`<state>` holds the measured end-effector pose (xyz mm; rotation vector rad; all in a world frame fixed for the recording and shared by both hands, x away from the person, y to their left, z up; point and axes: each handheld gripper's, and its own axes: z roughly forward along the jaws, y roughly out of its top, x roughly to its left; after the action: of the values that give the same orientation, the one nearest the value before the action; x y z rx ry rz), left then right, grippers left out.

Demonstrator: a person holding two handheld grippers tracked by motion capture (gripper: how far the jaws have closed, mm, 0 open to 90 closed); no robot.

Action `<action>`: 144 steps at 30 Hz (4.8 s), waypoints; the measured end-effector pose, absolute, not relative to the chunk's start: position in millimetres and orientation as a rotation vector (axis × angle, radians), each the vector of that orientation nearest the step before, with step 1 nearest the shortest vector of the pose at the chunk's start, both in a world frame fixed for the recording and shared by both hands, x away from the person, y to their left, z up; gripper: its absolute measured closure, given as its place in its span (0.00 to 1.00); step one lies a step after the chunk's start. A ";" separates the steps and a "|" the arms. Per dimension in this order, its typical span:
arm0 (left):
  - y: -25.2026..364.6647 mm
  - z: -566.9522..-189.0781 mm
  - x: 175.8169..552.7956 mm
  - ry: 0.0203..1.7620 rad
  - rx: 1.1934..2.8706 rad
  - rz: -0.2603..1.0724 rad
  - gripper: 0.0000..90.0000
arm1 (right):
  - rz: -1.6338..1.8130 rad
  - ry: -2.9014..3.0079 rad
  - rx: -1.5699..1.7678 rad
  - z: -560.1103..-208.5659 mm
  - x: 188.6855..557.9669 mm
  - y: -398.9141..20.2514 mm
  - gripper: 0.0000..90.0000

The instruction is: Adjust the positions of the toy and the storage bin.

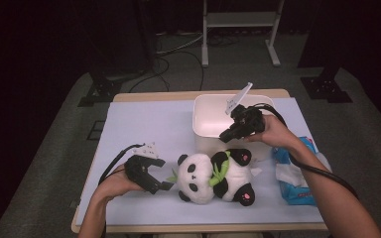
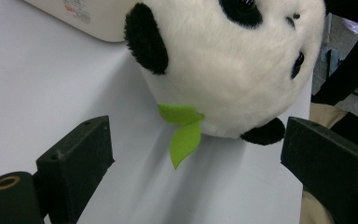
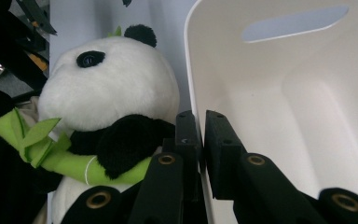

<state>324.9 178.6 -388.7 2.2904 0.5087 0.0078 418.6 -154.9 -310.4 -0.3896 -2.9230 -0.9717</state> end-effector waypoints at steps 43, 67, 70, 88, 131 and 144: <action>185.2 -384.2 313.9 0.530 2.263 0.016 0.09 | -1.115 -2.930 -0.320 -305.8 337.3 -165.4 0.69; 189.5 -383.3 313.2 0.538 2.251 0.023 0.09 | -0.953 -2.871 -0.198 -334.4 329.3 -130.6 0.81; 190.6 -383.3 313.7 0.544 2.252 0.021 0.09 | -0.957 -2.878 -0.174 -333.3 329.7 -129.1 0.90; 195.3 -384.7 316.2 0.559 2.244 0.025 0.09 | -0.994 -2.881 -0.205 -324.7 334.8 -132.2 0.98; 202.8 -389.9 324.0 0.602 2.229 0.030 0.09 | -1.051 -2.949 -0.206 -294.8 338.7 -142.1 0.99; 204.7 -393.7 327.9 0.618 2.225 0.026 0.09 | -1.070 -2.977 -0.191 -275.9 338.1 -145.6 0.99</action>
<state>327.9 204.7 -393.7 2.2248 0.6180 0.0259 338.1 -145.6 -275.9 -0.1911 -2.9774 -1.0704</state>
